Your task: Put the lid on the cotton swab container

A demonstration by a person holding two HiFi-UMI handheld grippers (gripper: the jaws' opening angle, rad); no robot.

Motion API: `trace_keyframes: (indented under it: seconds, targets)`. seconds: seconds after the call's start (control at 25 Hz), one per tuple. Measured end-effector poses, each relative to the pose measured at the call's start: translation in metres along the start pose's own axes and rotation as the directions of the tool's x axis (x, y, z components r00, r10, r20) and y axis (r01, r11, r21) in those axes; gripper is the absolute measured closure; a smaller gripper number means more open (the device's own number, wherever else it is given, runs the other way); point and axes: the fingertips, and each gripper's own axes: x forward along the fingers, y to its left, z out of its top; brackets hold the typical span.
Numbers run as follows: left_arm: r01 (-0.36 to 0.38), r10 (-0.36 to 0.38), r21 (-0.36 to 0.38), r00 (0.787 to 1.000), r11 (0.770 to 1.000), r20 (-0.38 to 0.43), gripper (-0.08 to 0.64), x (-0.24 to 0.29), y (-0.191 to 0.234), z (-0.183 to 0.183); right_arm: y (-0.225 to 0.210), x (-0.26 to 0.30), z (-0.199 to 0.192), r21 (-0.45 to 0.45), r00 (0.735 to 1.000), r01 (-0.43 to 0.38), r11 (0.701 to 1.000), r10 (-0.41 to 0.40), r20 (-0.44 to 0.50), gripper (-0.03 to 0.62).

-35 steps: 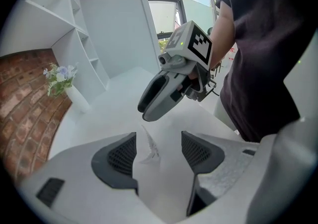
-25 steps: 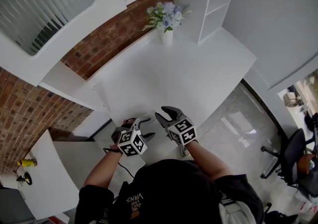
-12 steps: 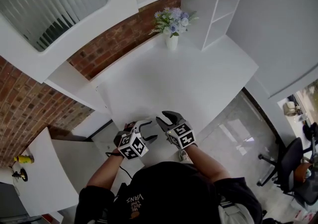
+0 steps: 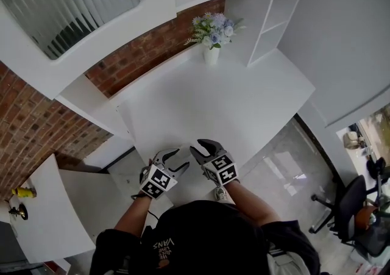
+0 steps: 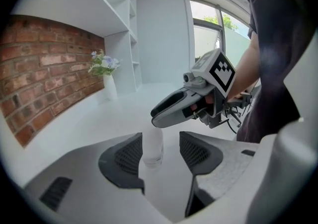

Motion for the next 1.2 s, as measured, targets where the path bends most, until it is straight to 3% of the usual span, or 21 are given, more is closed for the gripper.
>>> trace_keyframes:
  seconds: [0.12, 0.24, 0.32, 0.6, 0.96, 1.2]
  targets:
    - [-0.057, 0.06, -0.075, 0.998, 0.996, 0.031, 0.363, -0.006, 0.012, 0.003, 0.0, 0.0, 0.0, 0.004, 1.0, 0.005, 1.0, -0.005, -0.001, 0.459]
    - [-0.109, 0.119, -0.142, 0.991, 0.984, 0.063, 0.5, -0.009, 0.022, 0.003, 0.0, -0.001, 0.0, 0.0, 1.0, 0.012, 1.0, -0.012, -0.004, 0.453]
    - [-0.122, 0.135, -0.167, 0.988, 0.978, 0.069, 0.53, -0.007, 0.026, -0.001, 0.0, -0.001, -0.001, -0.006, 1.0, 0.016, 1.0, -0.016, -0.006, 0.451]
    - [-0.113, 0.13, -0.211, 0.989, 0.971, 0.067, 0.545, -0.001, 0.028, -0.007, 0.0, 0.001, -0.001, -0.018, 1.0, 0.021, 1.0, -0.021, -0.007, 0.448]
    - [-0.091, 0.102, -0.19, 0.993, 0.978, 0.052, 0.552, 0.001, 0.028, -0.009, -0.004, 0.002, -0.002, 0.013, 1.0, 0.024, 1.0, -0.024, -0.005, 0.433]
    - [-0.109, 0.123, -0.2, 0.991, 0.974, 0.059, 0.552, 0.002, 0.028, -0.012, -0.004, 0.002, -0.002, -0.004, 0.999, 0.04, 0.999, -0.04, -0.02, 0.425]
